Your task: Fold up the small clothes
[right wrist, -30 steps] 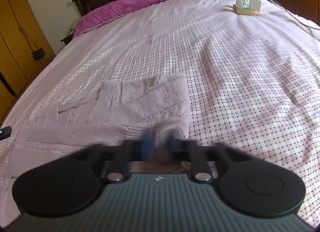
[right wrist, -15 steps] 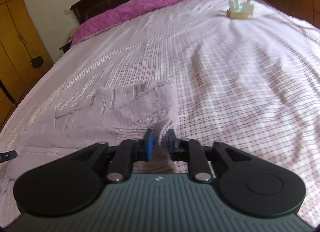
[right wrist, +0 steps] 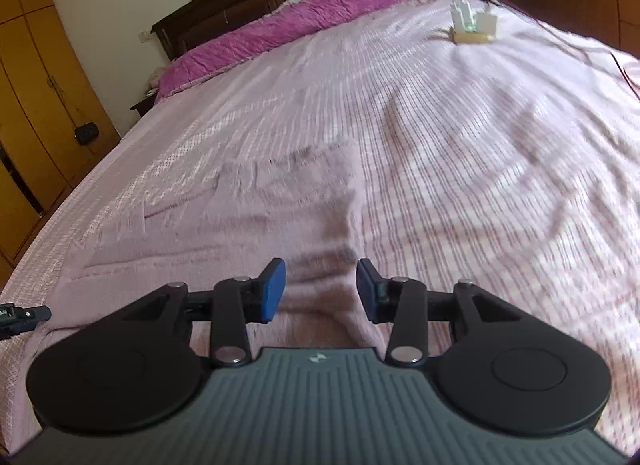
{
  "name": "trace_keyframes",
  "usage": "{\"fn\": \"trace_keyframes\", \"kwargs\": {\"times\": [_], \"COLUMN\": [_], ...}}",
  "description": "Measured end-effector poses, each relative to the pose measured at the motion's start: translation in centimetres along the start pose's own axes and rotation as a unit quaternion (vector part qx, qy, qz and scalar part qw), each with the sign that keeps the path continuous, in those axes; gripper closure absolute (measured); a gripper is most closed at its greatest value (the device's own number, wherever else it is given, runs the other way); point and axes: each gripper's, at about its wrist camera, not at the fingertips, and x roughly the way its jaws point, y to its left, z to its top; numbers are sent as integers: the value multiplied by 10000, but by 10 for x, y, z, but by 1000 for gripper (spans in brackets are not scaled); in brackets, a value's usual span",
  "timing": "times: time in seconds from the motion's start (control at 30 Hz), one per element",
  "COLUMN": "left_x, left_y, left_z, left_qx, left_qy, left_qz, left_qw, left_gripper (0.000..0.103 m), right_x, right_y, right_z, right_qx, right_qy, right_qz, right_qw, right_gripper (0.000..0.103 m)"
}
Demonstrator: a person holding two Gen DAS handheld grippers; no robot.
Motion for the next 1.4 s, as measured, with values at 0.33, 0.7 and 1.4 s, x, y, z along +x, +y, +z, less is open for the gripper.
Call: {"fn": "trace_keyframes", "kwargs": {"times": [0.33,0.7,1.4], "left_x": [-18,-8,-5], "left_y": [-25,-42,-35], "left_z": [-28,-40,-41], "left_qx": [1300,1881,1602], "left_qy": [-195,-685,-734], "left_qz": [758,1184,999], "left_qw": [9884,9726,9793], "left_gripper": [49,50,90], "right_x": [-6,0,4], "right_y": [-5,12,9], "right_z": [-25,-30,-33], "right_qx": [-138,-737,-674], "right_qy": [145,51,61], "right_qz": [-204,-437,-424], "right_qw": [9996,9963,9968], "right_gripper": [56,56,56]}}
